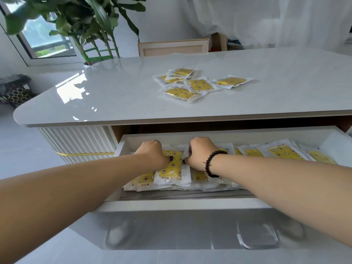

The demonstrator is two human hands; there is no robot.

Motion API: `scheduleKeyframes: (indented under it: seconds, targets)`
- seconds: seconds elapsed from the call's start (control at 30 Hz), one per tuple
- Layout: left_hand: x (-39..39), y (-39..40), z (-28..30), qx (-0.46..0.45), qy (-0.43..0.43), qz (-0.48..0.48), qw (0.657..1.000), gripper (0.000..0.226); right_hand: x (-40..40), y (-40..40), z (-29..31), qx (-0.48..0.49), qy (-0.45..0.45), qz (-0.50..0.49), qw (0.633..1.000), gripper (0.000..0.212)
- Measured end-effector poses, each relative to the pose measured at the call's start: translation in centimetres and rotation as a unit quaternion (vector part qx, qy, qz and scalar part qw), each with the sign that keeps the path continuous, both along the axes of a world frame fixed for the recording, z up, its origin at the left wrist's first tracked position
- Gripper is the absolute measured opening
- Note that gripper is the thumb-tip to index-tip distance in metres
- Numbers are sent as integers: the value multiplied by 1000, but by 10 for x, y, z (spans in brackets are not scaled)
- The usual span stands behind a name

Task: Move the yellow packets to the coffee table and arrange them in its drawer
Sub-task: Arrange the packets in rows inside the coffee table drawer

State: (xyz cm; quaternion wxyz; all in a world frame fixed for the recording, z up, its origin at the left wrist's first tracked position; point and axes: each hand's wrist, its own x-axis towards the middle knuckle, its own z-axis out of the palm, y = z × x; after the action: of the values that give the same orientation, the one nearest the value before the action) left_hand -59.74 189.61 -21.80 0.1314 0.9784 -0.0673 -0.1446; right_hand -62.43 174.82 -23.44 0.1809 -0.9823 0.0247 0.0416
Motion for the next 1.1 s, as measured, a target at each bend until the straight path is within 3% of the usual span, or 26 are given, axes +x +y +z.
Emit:
scheduleKeyframes:
  seconds: [0.13,0.27,0.47,0.63,0.8,1.0,1.1]
  targets:
    - [-2,-3,18,-13,1,-5,1000,34,-8,-7,20,-14,-32,6,999,17]
    - [-13,-8,41,-11,-10,7,1000,53,-31,-16,47,-32,-52,18,998,16]
    - [-28,-5,79,-126,-58,3,990,51,-71,-28,88,-82,-79,38,993,19]
    - [-29,-8,112,-204,-123,-13,971,52,-79,-44,125,-78,-131,-7,988,12]
    - [-17,-13,119,-148,-202,-33,968,39,-58,-66,148,-65,-172,-55,981,14]
    - [13,-23,101,-128,-192,-17,973,55,-12,-84,139,-29,-192,-90,977,11]
    - [30,-30,87,-138,-176,10,975,57,13,-89,123,-19,-187,-85,979,28]
